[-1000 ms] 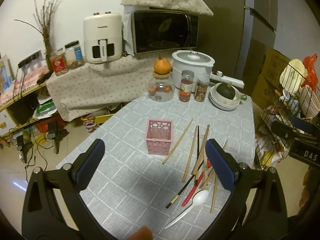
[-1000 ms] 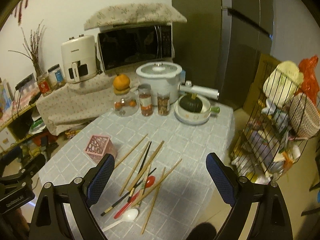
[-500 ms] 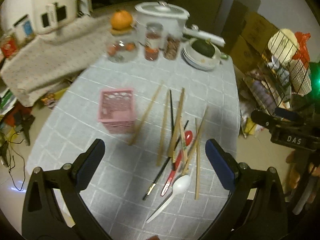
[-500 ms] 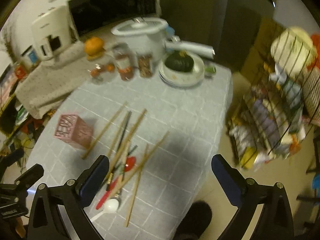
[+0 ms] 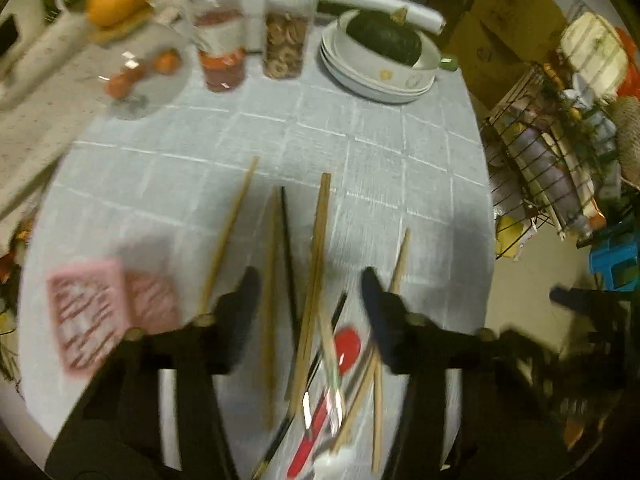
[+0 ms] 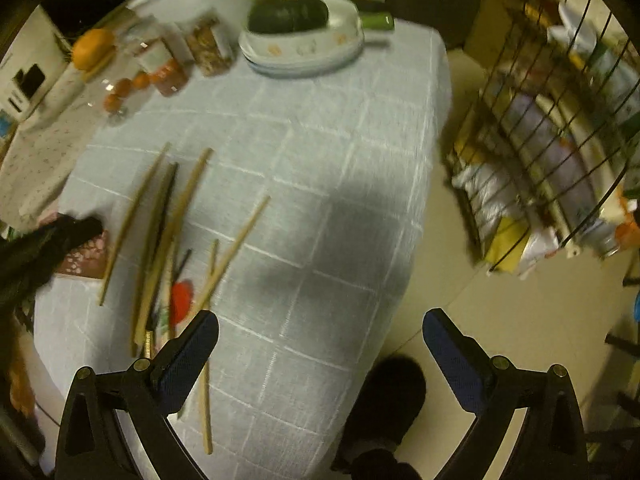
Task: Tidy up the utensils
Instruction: 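Lower the left tool and grasp a wooden chopstick, then grasp another wooden chopstick with the right tool while the left tool lifts its chopstick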
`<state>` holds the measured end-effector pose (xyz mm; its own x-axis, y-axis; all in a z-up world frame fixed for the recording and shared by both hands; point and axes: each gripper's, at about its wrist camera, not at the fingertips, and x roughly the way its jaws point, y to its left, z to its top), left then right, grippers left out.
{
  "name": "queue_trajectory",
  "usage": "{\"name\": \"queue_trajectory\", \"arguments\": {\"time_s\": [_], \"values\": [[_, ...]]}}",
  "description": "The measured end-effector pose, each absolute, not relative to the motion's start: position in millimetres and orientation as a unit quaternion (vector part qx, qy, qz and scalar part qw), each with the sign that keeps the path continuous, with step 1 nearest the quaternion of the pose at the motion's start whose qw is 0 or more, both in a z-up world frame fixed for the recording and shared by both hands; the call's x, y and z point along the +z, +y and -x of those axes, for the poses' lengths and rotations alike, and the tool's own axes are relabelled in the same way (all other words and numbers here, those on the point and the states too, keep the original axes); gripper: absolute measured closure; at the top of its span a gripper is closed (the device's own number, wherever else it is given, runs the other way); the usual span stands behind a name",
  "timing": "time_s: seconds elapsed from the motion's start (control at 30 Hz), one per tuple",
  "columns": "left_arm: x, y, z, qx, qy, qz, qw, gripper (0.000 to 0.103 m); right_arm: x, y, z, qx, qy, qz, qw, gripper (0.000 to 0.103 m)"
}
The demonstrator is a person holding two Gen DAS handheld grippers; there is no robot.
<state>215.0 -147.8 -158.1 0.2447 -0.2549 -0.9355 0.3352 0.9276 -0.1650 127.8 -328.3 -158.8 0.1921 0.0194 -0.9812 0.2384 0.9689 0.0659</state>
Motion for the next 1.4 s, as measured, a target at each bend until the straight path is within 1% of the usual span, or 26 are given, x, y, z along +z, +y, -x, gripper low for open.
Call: {"name": "queue_trajectory", "arguments": {"time_s": [0.03, 0.1, 0.17, 0.47, 0.57, 0.6, 0.83, 1.0, 1.17, 1.3, 1.4], "values": [[-165, -151, -222, -0.189, 0.59, -0.031, 0.784, 0.064, -161, -329, -129, -0.074, 0.634, -0.101, 0.763, 0.0], [-180, -159, -235, -0.198, 0.593, -0.029, 0.78, 0.075, -166, -336, -132, -0.077, 0.638, -0.103, 0.759, 0.0], [-192, -167, -246, -0.205, 0.595, -0.03, 0.776, 0.08, -169, -343, -133, -0.081, 0.639, -0.112, 0.757, 0.0], [-229, -187, -277, -0.2, 0.614, -0.033, 0.762, 0.082, -185, -349, -141, -0.084, 0.65, -0.115, 0.747, 0.0], [-231, -189, -277, -0.2, 0.613, -0.037, 0.764, 0.093, -186, -349, -143, -0.083, 0.65, -0.118, 0.746, 0.0], [-230, -189, -277, -0.2, 0.612, -0.037, 0.764, 0.093, -186, -348, -144, -0.084, 0.65, -0.119, 0.746, 0.0], [-201, -178, -254, -0.217, 0.584, -0.04, 0.781, 0.094, -187, -340, -150, -0.078, 0.65, -0.127, 0.745, 0.0], [-156, -150, -223, -0.23, 0.551, -0.033, 0.802, 0.094, -191, -333, -155, -0.072, 0.65, -0.136, 0.744, 0.0], [-123, -123, -197, -0.239, 0.518, -0.017, 0.821, 0.094, -199, -331, -165, -0.066, 0.65, -0.195, 0.732, 0.002], [-105, -104, -174, -0.238, 0.497, -0.003, 0.835, 0.094, -202, -319, -176, -0.052, 0.632, -0.21, 0.744, 0.01], [-90, -86, -153, -0.23, 0.478, 0.002, 0.848, 0.095, -215, -311, -187, -0.042, 0.631, -0.232, 0.739, 0.028]]}}
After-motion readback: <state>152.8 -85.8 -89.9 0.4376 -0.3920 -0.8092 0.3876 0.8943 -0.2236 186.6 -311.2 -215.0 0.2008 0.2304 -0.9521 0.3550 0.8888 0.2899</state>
